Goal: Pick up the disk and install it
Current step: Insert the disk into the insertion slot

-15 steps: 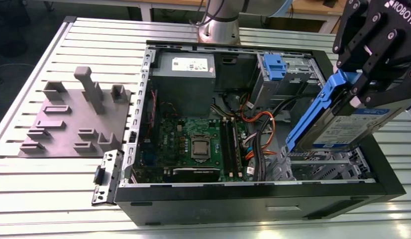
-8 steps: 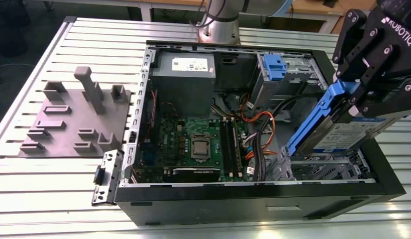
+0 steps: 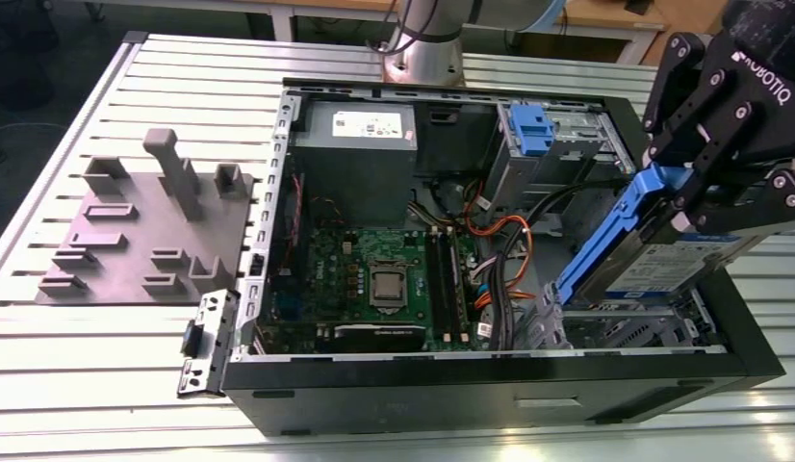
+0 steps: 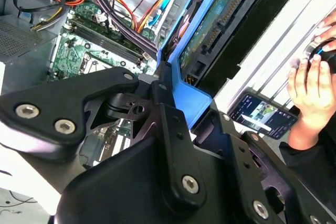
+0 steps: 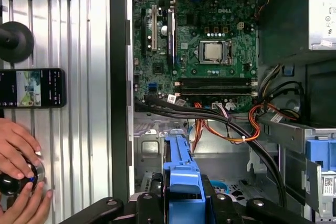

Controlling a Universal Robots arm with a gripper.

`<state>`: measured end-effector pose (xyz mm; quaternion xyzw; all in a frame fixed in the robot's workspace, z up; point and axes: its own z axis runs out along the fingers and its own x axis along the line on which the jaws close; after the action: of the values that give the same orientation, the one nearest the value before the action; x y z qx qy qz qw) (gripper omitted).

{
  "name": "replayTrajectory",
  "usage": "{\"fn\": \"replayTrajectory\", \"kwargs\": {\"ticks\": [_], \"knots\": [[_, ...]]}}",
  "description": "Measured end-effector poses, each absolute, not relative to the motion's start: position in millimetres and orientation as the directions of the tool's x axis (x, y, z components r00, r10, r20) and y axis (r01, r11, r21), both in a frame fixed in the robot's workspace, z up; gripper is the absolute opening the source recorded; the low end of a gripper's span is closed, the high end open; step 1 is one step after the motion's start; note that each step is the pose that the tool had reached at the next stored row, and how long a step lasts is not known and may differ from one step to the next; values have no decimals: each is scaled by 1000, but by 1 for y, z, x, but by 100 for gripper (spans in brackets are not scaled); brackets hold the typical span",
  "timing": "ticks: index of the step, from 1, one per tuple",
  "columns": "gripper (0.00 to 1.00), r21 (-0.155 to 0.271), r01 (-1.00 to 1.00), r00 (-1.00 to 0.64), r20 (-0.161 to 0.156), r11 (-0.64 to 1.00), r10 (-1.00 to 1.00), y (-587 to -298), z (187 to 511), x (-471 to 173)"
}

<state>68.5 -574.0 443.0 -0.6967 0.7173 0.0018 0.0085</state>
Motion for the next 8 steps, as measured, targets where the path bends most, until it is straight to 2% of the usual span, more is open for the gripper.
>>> {"fn": "replayTrajectory", "kwargs": {"ticks": [8], "knots": [[36, -9, -999, -50, -15, 50, -999, -568, 439, 69]]}}
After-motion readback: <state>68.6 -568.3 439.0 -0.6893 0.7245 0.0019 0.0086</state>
